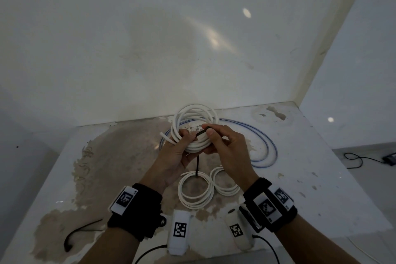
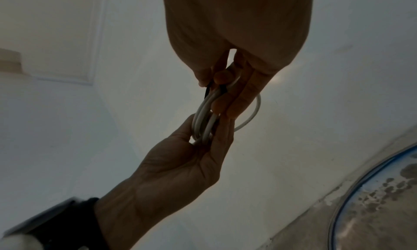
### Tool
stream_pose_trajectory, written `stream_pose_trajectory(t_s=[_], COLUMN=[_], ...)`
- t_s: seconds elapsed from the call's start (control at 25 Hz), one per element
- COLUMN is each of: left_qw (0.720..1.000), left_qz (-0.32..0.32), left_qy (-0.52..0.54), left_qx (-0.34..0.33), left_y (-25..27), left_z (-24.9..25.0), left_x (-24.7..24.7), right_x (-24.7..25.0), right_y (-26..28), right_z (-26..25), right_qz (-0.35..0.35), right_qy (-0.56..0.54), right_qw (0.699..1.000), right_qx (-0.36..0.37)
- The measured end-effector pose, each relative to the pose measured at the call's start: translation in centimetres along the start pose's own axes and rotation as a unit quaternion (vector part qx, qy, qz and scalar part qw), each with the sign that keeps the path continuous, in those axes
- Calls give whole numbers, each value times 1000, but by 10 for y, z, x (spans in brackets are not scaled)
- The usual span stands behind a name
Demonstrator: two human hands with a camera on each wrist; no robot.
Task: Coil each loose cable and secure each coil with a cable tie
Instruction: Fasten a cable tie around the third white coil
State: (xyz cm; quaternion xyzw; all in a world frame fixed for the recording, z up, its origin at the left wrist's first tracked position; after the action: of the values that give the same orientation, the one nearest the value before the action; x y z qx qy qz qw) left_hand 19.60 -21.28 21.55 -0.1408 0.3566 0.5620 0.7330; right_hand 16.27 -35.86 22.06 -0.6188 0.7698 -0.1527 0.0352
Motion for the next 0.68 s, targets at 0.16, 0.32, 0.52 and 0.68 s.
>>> stream_pose_trajectory(t_s=[0.16,0.32,0.52,0.68], left_qw=[1000,1000,999,998], left_qz=[1,15,19,-5], left_qy=[14,-2,-29,-66], left_qx=[9,15,17,16], left_y=[-1,-1,-1,2], left_z=[-2,-4,-4,-3], left_x=[2,3,0,-10], right_x=[3,4,8,13], right_y=[3,6,10,14], right_z=[-3,-5,-6,-6], right_qz=[-11,-16,-35,-40], right_qy=[0,-3,-10,-33], right_qw=[1000,1000,999,998], right_qx=[-1,-5,-20,-40])
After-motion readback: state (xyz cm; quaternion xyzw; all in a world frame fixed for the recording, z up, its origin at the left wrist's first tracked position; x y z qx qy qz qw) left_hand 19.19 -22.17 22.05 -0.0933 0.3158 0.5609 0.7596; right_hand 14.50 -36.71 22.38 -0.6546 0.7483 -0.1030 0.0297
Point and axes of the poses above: each hand's wrist, its own y-axis away from the middle knuckle, its own x-axis out of the back of the hand, z = x × y, the point moved 4 cm from there along -y, towards the middle knuckle, and after that the axes turned 11 degrees about y, right-handed, at the moved point
